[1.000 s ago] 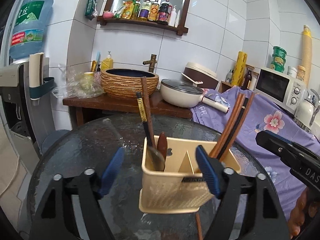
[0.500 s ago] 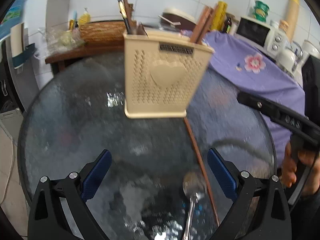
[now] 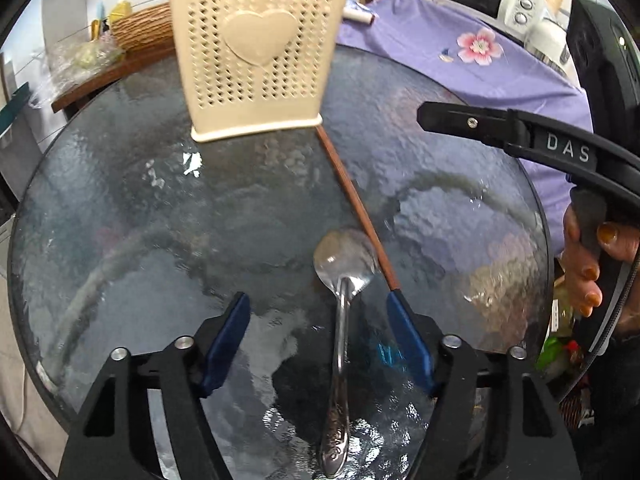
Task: Organize utensils
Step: 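Move the left tool to the metal spoon while the right tool reaches the last brown chopstick, then grasp the metal spoon with the left tool while the right tool grasps the brown chopstick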
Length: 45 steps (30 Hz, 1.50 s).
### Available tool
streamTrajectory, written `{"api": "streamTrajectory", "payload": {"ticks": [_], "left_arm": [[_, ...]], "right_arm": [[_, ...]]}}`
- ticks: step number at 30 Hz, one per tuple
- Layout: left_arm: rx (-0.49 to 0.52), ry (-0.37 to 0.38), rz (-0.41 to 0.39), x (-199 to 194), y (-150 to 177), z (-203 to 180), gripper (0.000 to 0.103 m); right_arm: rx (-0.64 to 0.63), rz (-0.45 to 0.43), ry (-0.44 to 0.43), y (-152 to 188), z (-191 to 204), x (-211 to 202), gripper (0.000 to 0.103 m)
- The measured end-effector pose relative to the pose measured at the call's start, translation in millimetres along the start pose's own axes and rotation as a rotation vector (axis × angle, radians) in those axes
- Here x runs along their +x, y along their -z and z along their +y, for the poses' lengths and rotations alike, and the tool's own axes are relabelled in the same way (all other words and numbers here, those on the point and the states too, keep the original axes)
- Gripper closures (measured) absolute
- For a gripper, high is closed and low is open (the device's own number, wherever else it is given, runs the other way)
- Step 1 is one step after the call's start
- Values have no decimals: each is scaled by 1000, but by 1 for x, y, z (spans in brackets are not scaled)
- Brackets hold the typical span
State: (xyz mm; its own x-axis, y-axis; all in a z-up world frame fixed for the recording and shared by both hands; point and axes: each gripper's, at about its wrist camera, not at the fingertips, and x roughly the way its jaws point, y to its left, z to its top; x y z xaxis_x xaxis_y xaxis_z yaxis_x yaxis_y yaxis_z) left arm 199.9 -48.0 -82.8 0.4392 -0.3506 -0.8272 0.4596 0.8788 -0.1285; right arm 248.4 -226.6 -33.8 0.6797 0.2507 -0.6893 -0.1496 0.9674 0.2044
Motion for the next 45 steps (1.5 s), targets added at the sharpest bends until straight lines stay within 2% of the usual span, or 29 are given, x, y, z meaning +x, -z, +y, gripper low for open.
{"api": "streamTrajectory", "payload": {"ticks": [6,10,26,32,34,36,40,45], "left_arm": [[-3,-3,11,10,-6,-3,49],[-10,5,22,14,-13,-8,52],[122,-86,53,43,-45,-44,63],[118,-95,45,49,-52,-45,73],[105,-98,36,50,-52,-43,82],[87,-99,28,47,-50,-36,86],[41,-81,26,44,-48,-24,86],[21,-67,22,40,-44,-18,86]], "right_arm": [[7,27,-12,6,1,0,44],[0,28,-9,7,3,-1,44],[10,39,2,5,0,1,44],[24,67,33,3,-3,9,44],[22,93,40,1,-1,16,44],[19,112,42,0,1,23,44],[14,161,27,-5,11,41,44],[-12,171,56,-11,22,55,44]]}}
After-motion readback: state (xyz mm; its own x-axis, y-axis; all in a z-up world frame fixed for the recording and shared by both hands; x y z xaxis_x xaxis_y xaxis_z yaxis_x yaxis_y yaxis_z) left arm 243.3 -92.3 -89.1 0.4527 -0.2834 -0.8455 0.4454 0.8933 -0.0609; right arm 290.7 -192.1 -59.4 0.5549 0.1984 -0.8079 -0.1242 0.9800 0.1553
